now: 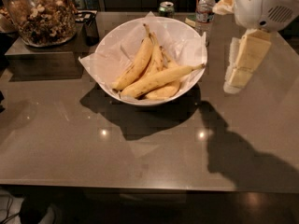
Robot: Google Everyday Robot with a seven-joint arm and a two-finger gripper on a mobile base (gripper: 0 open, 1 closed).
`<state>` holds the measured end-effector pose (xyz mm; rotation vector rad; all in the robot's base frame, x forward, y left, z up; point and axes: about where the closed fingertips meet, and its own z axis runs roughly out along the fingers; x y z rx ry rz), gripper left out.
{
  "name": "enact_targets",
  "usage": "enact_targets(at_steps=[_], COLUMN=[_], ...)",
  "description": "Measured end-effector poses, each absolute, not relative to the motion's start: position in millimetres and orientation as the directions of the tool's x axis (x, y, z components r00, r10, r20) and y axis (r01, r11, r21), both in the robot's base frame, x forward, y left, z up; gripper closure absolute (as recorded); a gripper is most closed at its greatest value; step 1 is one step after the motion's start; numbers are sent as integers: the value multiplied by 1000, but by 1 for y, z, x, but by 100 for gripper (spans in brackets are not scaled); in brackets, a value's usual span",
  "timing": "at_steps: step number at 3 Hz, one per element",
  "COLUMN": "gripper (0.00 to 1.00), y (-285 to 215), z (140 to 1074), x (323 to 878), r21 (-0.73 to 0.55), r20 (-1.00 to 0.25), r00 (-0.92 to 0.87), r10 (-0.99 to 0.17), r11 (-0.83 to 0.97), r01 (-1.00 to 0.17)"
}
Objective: Pick banana from white bowl
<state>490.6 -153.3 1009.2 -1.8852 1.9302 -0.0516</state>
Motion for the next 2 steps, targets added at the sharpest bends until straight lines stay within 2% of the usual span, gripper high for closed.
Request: enact_targets(at_steps=[2], gripper=[0], y=[-153], z=[1013], x=[492], r21=[-327], r20=[-328], r00=[28], r10=[-944], r11=[86], r01=[-941])
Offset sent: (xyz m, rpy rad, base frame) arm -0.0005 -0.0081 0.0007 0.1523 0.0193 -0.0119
